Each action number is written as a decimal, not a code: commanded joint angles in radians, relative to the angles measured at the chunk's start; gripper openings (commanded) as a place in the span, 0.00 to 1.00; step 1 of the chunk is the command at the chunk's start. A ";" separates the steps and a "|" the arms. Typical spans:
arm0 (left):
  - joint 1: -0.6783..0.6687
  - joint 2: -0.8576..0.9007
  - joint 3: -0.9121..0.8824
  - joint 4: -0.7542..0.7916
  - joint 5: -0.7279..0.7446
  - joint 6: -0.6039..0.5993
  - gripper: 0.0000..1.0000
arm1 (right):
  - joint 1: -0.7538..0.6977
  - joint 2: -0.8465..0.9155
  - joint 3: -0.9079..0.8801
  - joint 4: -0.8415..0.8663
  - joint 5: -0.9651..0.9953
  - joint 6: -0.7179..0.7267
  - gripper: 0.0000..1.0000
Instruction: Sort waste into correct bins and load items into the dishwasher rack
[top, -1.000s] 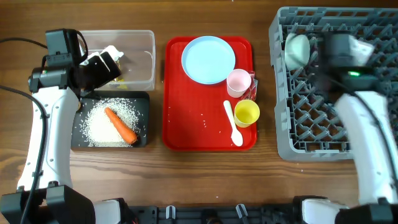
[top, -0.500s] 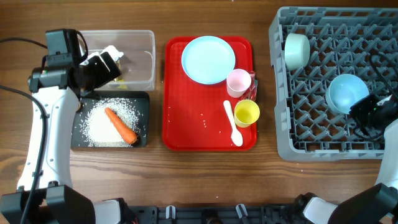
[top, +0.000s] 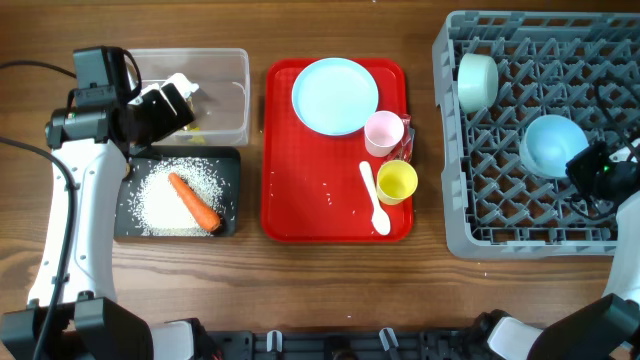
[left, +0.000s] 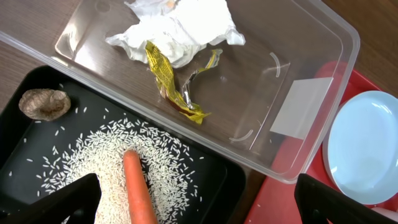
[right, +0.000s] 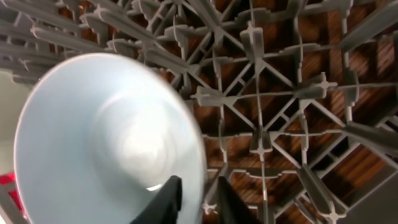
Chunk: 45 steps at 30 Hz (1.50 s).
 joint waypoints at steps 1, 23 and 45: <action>0.002 0.002 -0.005 0.003 0.005 -0.006 1.00 | 0.002 0.034 -0.045 0.017 0.006 -0.010 0.24; 0.002 0.002 -0.005 0.002 0.005 -0.006 1.00 | 0.476 0.095 0.314 0.462 1.112 -0.656 0.04; 0.002 0.002 -0.005 0.003 0.005 -0.006 1.00 | 0.489 0.616 0.314 1.214 0.913 -1.182 0.04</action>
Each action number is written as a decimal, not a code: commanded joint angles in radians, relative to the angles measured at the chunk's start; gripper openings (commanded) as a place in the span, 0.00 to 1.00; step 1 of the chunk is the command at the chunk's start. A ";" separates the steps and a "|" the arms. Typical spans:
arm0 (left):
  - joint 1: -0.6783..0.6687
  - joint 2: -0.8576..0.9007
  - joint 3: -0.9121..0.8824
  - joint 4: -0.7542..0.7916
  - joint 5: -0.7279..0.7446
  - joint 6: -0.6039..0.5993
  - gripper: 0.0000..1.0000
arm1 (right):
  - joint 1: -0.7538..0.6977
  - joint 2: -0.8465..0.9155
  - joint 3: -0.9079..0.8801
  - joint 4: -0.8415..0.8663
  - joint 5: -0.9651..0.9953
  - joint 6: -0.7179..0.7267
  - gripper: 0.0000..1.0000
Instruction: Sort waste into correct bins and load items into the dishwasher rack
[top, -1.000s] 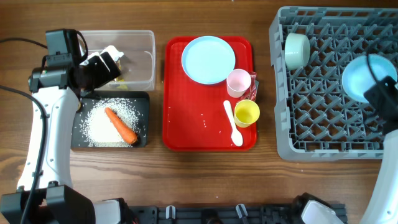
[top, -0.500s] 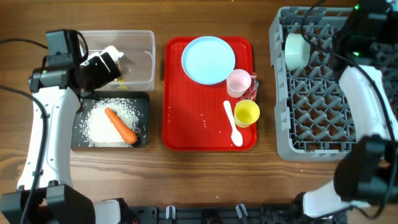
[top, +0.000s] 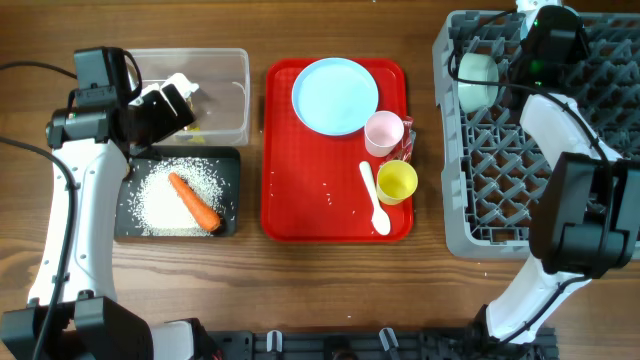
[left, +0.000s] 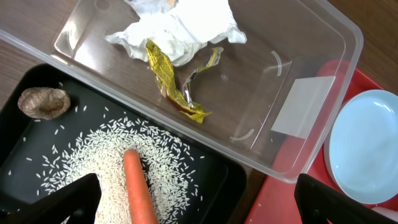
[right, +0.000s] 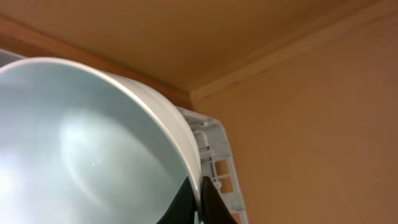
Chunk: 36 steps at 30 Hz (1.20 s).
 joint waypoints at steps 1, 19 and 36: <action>0.002 0.000 -0.001 0.003 0.004 -0.006 1.00 | 0.007 0.028 0.013 0.142 0.097 -0.002 0.04; 0.002 0.000 -0.001 0.002 0.004 -0.006 1.00 | 0.093 0.129 0.013 0.128 0.171 0.054 0.57; 0.002 0.000 -0.001 0.003 0.004 -0.006 1.00 | 0.268 0.027 0.013 0.159 0.294 0.142 0.91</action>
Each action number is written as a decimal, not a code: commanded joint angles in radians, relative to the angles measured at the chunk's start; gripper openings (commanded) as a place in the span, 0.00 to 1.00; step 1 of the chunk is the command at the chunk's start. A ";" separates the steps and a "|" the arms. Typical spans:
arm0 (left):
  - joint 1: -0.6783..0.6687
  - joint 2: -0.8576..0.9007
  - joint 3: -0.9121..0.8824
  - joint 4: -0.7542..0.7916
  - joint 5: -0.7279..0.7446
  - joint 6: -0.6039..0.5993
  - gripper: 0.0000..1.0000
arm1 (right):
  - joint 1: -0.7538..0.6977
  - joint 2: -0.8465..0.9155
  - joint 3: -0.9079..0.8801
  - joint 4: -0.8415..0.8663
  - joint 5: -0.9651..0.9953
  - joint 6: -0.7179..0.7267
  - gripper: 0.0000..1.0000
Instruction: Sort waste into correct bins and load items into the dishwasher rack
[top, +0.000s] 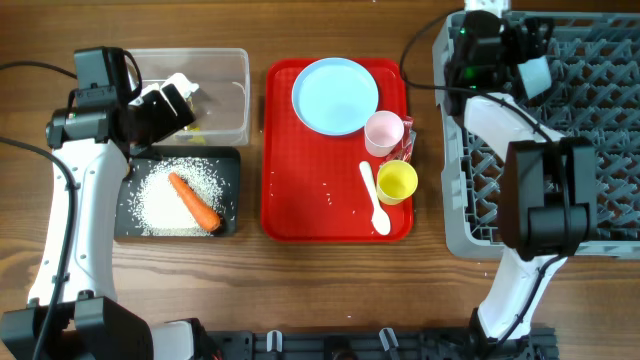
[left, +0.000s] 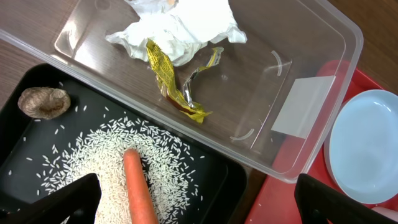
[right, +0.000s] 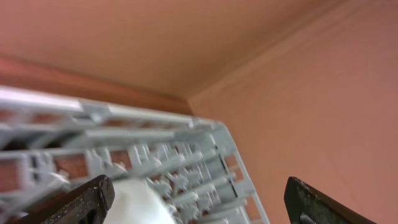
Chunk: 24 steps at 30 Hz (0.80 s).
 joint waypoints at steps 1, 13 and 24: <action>0.002 0.000 -0.001 0.002 0.004 -0.006 1.00 | 0.048 -0.074 0.011 0.015 -0.020 0.079 0.90; 0.002 0.000 -0.001 0.003 0.004 -0.006 1.00 | 0.320 -0.477 0.011 -0.941 -0.735 0.795 1.00; 0.002 0.000 -0.001 0.002 0.004 -0.006 1.00 | 0.320 -0.411 0.016 -0.987 -1.126 1.016 0.74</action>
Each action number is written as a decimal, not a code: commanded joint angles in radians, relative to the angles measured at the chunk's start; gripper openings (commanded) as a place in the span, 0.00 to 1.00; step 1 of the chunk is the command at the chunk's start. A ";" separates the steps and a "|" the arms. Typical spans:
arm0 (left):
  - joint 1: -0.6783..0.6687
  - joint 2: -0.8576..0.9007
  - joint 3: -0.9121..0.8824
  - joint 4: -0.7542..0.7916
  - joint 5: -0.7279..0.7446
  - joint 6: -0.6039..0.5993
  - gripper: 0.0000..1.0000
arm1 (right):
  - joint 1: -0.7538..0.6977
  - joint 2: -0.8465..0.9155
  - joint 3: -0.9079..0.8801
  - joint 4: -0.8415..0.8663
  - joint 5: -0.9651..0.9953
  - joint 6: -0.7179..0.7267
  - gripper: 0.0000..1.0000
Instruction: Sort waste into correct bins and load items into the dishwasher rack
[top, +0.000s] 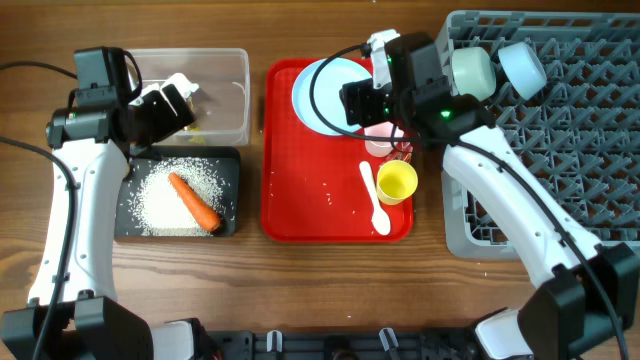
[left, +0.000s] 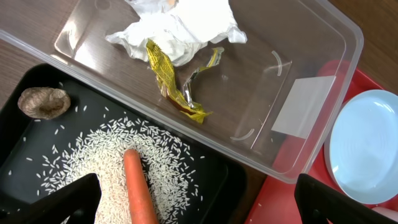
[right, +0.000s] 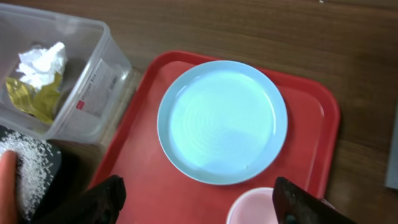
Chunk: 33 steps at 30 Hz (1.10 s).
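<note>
My right gripper (top: 365, 100) hangs open over the red tray (top: 300, 200), above the light blue plate (right: 222, 121) and the pink cup (right: 255, 208). Nothing is between its fingers. A yellow cup (top: 397, 182) and a white spoon (top: 375, 200) also lie on the tray. The grey dishwasher rack (top: 560, 150) holds a cream bowl (top: 472, 72) and a light blue bowl (top: 522, 68) side by side in its top row. My left gripper (left: 196, 208) is open and empty above the black tray (top: 228, 165) of rice with a carrot (left: 140, 193).
A clear bin (left: 298, 99) behind the black tray holds crumpled white paper (left: 186, 25) and a yellow wrapper (left: 165, 74). A brown shell-like scrap (left: 43, 102) lies in the black tray's corner. The rack's wall rises just right of the red tray.
My right gripper has moved from the rack's top left corner to above the red tray, over the plate and pink cup, still open. The left arm has not moved.
My right gripper was shut on the light blue bowl at the rack's right side, then held it at the rack's top edge. Later it was open, with the bowl resting in the top row beside the cream bowl. Now it is over the red tray.
</note>
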 joint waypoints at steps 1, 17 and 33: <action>0.002 0.000 -0.001 0.002 0.004 -0.006 1.00 | -0.038 0.032 0.039 -0.007 -0.142 0.112 0.72; 0.002 0.000 -0.001 0.036 0.012 -0.006 1.00 | -0.156 0.035 0.320 -0.556 -0.106 -0.002 0.89; -0.621 0.297 0.001 0.545 0.183 -0.002 1.00 | -0.598 -0.098 0.312 -0.662 -0.140 -0.068 0.84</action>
